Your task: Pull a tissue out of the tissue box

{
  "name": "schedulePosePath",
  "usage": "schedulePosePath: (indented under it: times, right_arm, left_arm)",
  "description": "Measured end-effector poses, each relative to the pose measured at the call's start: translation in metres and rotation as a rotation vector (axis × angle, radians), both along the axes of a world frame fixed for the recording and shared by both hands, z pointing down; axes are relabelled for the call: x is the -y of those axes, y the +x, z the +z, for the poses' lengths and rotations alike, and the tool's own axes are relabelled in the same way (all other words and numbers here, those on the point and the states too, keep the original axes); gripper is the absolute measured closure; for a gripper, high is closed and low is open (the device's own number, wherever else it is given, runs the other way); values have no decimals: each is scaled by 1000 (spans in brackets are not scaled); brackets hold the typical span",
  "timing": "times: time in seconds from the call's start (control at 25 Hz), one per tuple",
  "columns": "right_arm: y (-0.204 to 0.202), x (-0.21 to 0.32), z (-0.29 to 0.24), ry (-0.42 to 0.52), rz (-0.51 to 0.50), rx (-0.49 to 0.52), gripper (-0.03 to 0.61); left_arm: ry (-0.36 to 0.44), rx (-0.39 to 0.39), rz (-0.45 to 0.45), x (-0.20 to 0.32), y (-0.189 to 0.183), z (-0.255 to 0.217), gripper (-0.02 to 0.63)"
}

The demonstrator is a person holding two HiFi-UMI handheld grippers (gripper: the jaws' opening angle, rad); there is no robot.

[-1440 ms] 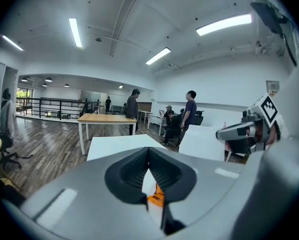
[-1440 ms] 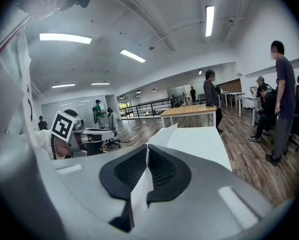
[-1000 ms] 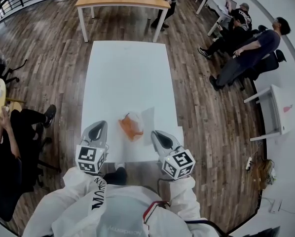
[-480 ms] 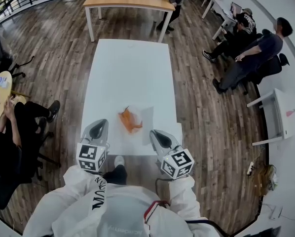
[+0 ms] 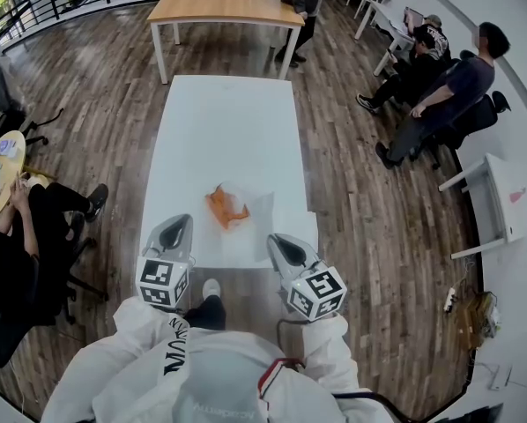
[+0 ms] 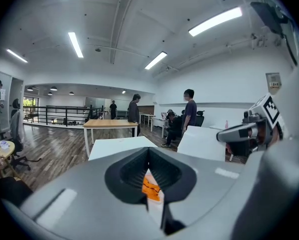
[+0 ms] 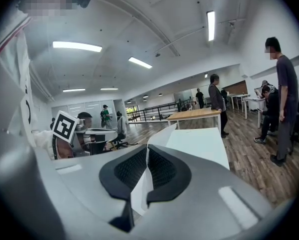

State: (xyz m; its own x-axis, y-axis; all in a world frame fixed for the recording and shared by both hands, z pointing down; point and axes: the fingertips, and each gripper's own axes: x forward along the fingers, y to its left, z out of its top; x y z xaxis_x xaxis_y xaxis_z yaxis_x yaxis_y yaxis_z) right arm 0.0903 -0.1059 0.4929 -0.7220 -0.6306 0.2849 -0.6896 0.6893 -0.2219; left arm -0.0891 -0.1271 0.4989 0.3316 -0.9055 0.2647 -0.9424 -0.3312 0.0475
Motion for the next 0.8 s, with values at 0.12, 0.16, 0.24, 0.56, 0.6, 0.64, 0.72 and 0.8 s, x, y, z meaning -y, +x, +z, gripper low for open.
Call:
schedulePosePath:
  times: [0.12, 0.16, 0.24, 0.56, 0.6, 0.64, 0.72, 0.8]
  right_arm:
    - [6, -11, -2, 6, 2, 3, 574]
    - [8, -15, -2, 9, 2, 4, 574]
    - [12, -22, -3, 14, 3, 7, 574]
    - [26, -55, -7, 36, -3, 5, 574]
    - [28, -59, -8, 39, -3, 4, 574]
    - [30, -62, -9, 42, -2, 4, 574]
    - [33, -71, -10, 44, -2, 4, 574]
    - [37, -82, -10, 47, -3, 3, 574]
  left_arm:
    - [11, 3, 5, -10, 7, -3, 614]
    - [14, 3, 4, -14, 9, -4, 614]
    - [21, 2, 3, -22, 13, -5, 614]
    - [27, -1, -3, -57, 26, -6, 614]
    - [28, -2, -3, -61, 28, -6, 614]
    - [30, -4, -2, -65, 31, -6, 614]
    - [35, -7, 3, -73, 36, -8, 614]
    - [40, -7, 7, -82, 42, -8, 614]
